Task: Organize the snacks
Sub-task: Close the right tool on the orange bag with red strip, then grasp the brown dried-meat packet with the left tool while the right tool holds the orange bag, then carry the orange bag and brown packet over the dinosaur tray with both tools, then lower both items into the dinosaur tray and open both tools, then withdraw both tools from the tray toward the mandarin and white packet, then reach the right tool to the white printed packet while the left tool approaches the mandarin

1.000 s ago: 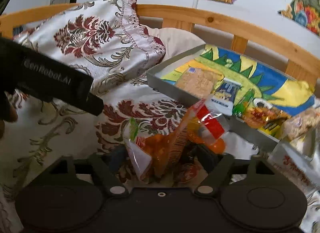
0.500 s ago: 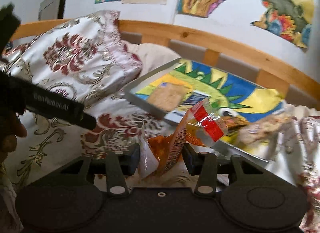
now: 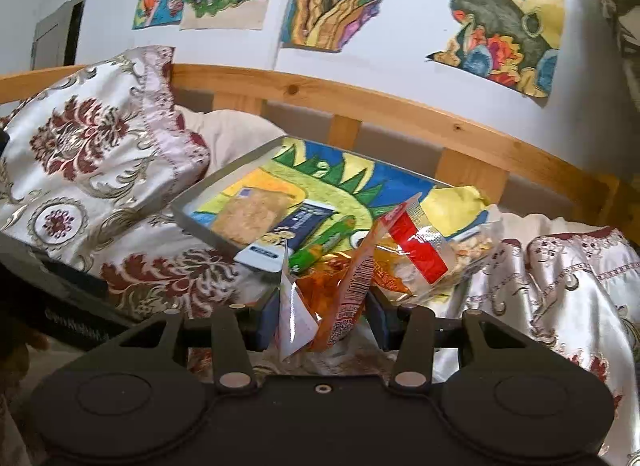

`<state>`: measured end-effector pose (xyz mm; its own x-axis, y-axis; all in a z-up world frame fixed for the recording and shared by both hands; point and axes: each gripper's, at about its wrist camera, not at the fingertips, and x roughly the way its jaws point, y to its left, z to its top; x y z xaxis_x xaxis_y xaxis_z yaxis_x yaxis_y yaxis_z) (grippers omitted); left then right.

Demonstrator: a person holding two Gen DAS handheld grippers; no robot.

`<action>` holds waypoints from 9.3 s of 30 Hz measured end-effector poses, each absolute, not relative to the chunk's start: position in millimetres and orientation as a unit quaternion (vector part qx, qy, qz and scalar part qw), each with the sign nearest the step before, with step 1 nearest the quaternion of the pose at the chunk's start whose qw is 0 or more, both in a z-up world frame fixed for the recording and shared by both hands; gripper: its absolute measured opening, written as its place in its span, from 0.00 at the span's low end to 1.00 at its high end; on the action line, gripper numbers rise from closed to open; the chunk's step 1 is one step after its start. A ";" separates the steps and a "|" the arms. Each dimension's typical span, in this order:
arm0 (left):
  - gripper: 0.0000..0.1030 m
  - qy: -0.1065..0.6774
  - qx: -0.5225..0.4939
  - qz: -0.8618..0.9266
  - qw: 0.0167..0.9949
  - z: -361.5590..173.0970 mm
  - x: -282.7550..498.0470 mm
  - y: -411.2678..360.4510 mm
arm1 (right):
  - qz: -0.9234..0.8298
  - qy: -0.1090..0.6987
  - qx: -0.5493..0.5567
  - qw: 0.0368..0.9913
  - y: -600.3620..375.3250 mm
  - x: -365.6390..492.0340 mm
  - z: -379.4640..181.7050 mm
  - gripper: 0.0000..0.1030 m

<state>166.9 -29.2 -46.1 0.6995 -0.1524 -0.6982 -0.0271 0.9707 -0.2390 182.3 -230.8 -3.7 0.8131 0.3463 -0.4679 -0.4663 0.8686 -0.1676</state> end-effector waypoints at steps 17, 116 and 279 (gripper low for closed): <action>0.79 0.410 -0.112 -0.086 0.901 -62.6 194.3 -59.0 | 0.202 0.215 -0.111 0.949 -250.1 195.1 -2.0 0.48; 0.46 0.358 -0.177 -0.057 0.915 15.9 342.0 -86.7 | 0.169 0.152 -0.102 0.968 -257.5 291.3 -12.5 0.52; 0.99 0.397 0.034 0.011 0.917 -53.2 206.1 -81.1 | 0.174 0.318 -0.170 0.916 -268.8 220.7 -58.8 0.99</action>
